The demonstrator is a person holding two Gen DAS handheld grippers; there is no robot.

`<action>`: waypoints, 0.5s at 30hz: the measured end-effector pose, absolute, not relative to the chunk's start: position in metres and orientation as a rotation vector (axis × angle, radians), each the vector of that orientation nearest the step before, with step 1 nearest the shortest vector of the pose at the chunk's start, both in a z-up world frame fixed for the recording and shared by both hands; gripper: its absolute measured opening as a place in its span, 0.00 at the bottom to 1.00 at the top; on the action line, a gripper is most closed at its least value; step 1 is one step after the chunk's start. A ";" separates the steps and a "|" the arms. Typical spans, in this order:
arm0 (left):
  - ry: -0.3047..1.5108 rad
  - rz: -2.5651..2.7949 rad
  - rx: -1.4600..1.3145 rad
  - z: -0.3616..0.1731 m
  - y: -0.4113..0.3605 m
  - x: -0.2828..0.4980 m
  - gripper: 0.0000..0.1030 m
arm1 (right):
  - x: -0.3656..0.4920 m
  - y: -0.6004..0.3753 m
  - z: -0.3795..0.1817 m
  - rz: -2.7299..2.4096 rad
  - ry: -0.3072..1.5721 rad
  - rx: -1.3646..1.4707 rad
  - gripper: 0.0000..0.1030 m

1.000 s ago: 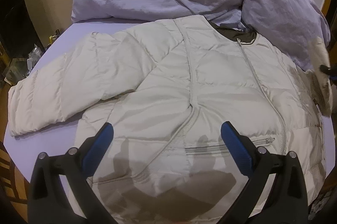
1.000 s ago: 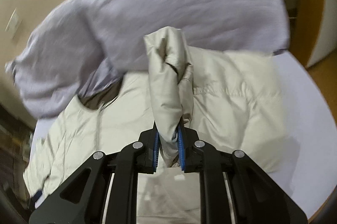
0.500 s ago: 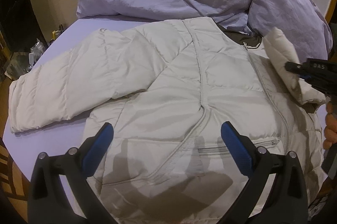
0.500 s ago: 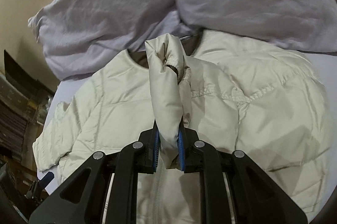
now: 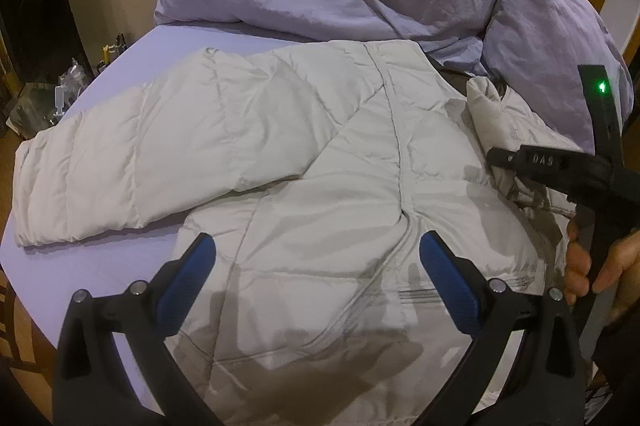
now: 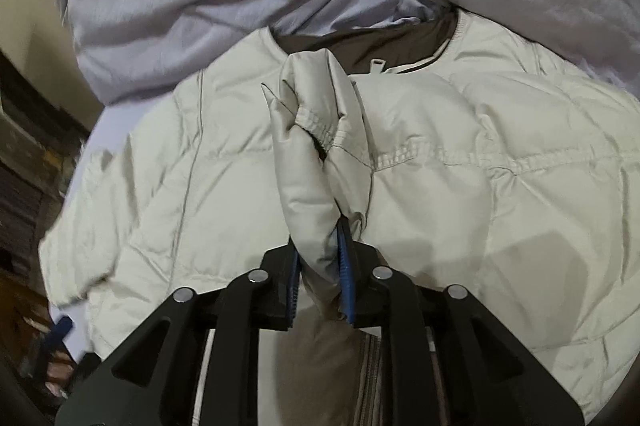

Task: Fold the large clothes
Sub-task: 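Carry the sleeve with the right gripper across the jacket front and release, then grasp the other sleeve cuff with the left gripper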

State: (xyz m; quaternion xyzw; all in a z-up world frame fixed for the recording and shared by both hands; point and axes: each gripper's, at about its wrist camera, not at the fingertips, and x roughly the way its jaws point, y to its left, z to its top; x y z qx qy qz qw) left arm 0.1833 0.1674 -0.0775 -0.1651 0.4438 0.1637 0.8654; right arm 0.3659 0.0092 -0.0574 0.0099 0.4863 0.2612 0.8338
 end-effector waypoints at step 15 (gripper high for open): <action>0.896 0.379 -0.397 -0.067 0.209 0.177 0.98 | 0.387 -0.013 -0.046 0.439 0.968 0.046 0.58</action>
